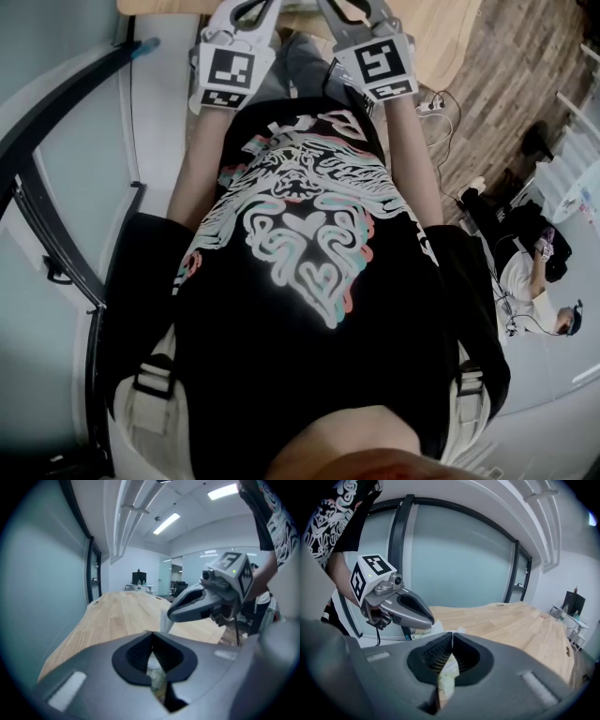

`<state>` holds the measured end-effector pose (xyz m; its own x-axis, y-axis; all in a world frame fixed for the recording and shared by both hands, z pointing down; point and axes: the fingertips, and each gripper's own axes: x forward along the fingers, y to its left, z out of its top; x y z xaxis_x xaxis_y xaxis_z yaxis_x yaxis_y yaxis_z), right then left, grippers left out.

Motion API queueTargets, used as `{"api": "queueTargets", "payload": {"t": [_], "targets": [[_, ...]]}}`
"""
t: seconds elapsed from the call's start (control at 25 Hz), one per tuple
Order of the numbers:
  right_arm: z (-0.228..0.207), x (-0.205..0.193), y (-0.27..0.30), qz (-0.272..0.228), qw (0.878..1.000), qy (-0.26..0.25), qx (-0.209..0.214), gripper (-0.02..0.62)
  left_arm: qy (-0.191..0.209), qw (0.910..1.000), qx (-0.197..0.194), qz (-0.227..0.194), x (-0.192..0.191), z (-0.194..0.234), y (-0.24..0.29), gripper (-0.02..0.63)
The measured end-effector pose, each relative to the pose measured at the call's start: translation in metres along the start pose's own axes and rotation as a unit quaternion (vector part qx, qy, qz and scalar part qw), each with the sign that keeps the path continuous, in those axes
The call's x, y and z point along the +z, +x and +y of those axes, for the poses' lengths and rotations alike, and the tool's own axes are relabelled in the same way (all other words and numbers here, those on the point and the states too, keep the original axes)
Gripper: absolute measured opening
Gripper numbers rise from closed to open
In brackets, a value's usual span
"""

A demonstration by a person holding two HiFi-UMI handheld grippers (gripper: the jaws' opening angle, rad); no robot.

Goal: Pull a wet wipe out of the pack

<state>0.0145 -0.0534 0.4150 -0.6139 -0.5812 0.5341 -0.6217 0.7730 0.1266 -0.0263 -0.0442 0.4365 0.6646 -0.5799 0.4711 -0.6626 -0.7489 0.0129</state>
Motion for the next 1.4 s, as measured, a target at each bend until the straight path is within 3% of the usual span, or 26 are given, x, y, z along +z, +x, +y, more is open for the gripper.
{"api": "queueTargets", "payload": {"t": [1.4], "targets": [[-0.015, -0.009, -0.017, -0.005, 0.999, 0.030, -0.023, 0.003, -0.011, 0.9999, -0.012, 0.001, 0.003, -0.014, 0.007, -0.011]]}}
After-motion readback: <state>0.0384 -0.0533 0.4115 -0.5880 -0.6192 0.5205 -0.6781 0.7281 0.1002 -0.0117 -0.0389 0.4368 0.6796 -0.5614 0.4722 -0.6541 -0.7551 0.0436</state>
